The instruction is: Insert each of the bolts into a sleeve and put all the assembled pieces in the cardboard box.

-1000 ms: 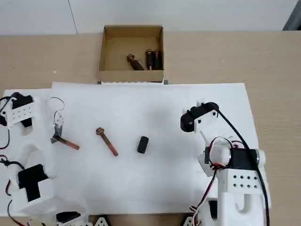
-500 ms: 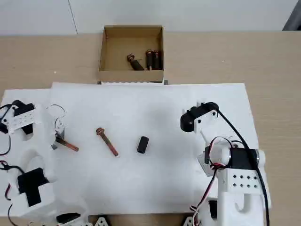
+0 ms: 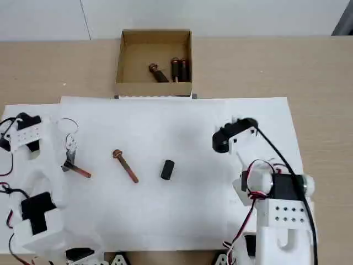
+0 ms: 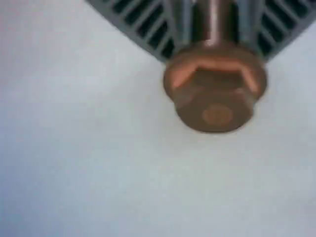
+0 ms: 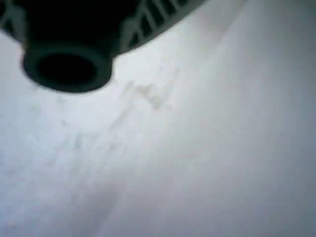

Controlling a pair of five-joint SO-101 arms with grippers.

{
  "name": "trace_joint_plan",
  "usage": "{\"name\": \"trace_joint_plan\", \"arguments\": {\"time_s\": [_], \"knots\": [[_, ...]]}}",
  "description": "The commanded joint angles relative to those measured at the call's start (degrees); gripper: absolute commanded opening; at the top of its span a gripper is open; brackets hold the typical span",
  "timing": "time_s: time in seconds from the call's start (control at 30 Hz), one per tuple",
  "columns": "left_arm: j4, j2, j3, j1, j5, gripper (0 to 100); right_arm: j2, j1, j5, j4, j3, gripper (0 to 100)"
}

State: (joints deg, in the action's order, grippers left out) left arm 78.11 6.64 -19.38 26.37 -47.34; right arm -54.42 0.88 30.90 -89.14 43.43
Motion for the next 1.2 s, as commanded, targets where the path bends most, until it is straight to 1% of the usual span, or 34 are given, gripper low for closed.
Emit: {"name": "trace_joint_plan", "arguments": {"time_s": [0.0, 0.07, 0.17, 0.23, 0.33, 0.4, 0.57, 0.7, 0.73, 1.0, 1.17], "knots": [[10.0, -1.0, 10.0, -1.9, 0.4, 0, -1.0, 0.2, -0.4, -2.3, -6.2, 0.3], [15.2, -1.0, 15.7, -3.2, 0.4, 0, -1.0, 0.2, -0.4, -3.6, -7.2, 0.3], [20.3, -1.0, 23.5, -5.5, 0.3, 0, -1.0, 0.5, -0.5, -4.8, -7.2, 0.3], [22.2, -1.0, 28.0, -7.1, 0.4, 0, -1.0, 0.5, -0.5, -5.4, -7.2, 0.3], [22.3, -1.4, 33.0, -9.5, 0.5, 0, -1.1, 0.6, -0.5, -6.1, -7.2, 0.3], [22.3, -4.2, 34.3, -11.2, 0.5, 0, -1.2, 0.6, -0.8, -6.1, -8.0, 0.3], [22.3, -14.9, 34.2, -17.9, 0.5, 0, -6.5, 0.1, -8.7, -5.6, -11.9, 0.3], [22.3, -23.0, 33.5, -21.5, 0.5, 0, -12.0, 0.1, -10.2, -5.6, -12.1, 0.3], [22.3, -25.0, 32.6, -21.9, 0.9, 0, -13.2, 0.3, -10.2, -5.7, -12.1, 0.3], [22.2, -40.0, 22.6, -22.0, 10.6, 0, -21.4, 0.5, -10.3, -5.4, -12.0, 0.3], [18.4, -45.6, 18.2, -22.0, 12.8, 0, -24.0, 0.6, -10.3, -5.4, -12.0, 0.2]]}}
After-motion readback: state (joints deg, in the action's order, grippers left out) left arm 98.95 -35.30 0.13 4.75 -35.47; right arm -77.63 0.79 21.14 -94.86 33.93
